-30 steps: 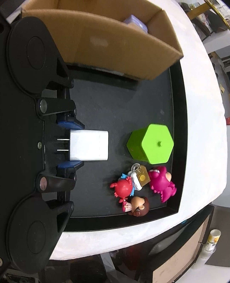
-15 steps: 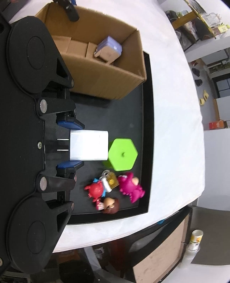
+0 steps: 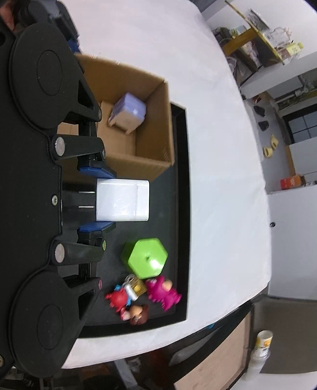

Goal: Organize rigid objects
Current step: 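Lift the white charger and carry it over the box with the right gripper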

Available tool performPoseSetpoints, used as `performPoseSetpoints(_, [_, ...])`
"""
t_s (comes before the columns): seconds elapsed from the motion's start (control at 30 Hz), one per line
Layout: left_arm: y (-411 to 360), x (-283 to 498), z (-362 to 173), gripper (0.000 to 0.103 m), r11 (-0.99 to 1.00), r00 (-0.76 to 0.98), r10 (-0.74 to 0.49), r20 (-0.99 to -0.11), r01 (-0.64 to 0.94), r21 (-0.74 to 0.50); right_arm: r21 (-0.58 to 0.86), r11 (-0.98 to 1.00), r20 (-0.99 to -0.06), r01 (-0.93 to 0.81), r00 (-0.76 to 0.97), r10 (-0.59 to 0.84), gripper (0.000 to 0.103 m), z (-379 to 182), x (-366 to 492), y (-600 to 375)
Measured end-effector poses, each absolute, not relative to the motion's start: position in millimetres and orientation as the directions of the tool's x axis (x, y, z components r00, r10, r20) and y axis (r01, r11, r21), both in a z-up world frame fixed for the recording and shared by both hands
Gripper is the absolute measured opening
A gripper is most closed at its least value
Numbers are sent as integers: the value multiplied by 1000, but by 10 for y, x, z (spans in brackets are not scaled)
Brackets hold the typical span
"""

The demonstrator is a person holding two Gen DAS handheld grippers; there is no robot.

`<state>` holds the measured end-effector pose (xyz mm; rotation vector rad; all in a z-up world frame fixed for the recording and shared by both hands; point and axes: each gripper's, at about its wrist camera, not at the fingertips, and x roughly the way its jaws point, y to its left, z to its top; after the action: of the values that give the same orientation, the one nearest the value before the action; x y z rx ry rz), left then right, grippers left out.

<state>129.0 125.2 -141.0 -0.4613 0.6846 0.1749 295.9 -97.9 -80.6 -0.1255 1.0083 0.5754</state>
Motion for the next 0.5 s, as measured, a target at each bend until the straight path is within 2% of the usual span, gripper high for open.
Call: performPoseSetpoints(0.5, [1323, 1257, -1428, 20, 869, 770, -12, -638, -307, -387, 158, 782, -809, -603, 374, 452, 36, -772, 2775, -377])
